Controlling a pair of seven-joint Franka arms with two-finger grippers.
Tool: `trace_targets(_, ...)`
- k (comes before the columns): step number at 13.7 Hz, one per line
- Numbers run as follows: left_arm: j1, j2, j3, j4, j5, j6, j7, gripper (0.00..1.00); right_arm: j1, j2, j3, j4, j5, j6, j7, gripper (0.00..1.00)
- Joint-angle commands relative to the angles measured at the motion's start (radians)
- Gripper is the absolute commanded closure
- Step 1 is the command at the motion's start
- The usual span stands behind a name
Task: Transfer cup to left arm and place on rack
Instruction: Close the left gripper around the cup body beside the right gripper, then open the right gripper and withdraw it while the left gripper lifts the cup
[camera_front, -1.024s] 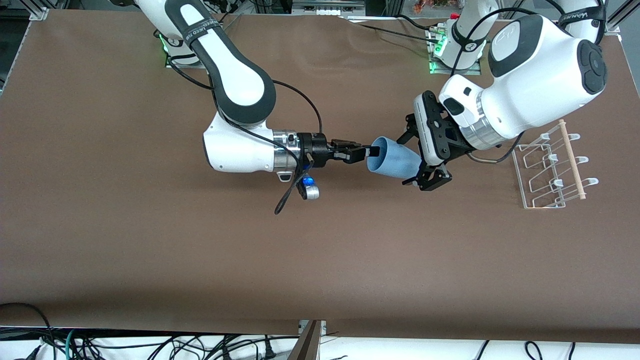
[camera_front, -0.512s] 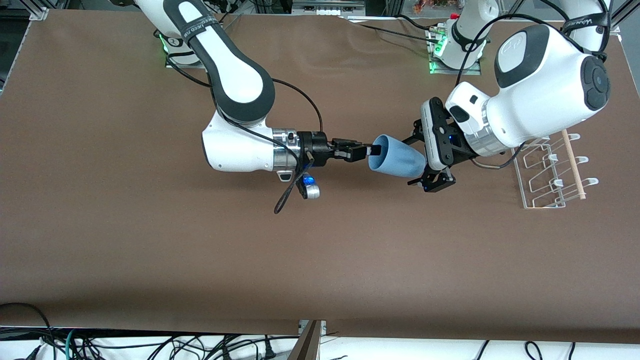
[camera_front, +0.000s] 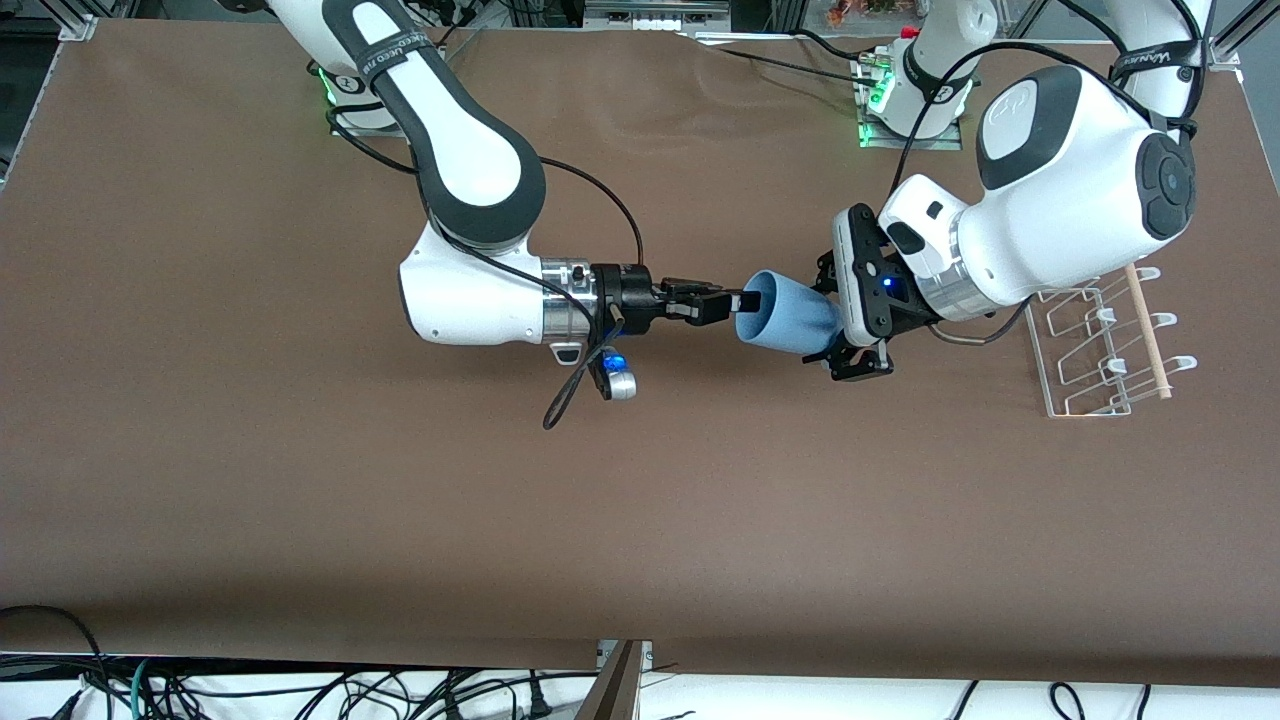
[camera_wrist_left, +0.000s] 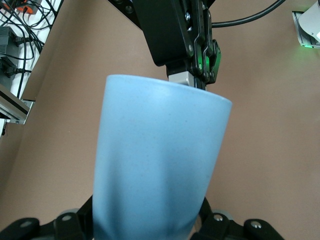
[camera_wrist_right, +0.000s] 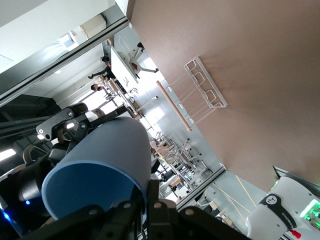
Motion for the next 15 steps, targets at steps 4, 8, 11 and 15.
trace_targets(4,0.007,-0.008,-0.004,0.0,0.014,-0.003,-0.001,0.92,-0.004,-0.006,0.002,0.01,0.02,-0.011,-0.002,0.37)
trace_targets(8,0.014,-0.017,0.004,0.012,0.013,-0.058,-0.004,0.92,-0.023,-0.026,-0.006,0.01,0.011,-0.032,-0.006,0.0)
trace_targets(11,0.049,-0.025,0.009,0.034,0.016,-0.185,-0.001,0.92,-0.095,-0.048,-0.021,0.01,-0.055,-0.161,-0.008,0.0)
trace_targets(15,0.061,-0.031,0.027,0.068,0.167,-0.351,-0.054,0.92,-0.19,-0.083,-0.032,0.01,-0.324,-0.279,-0.008,0.0)
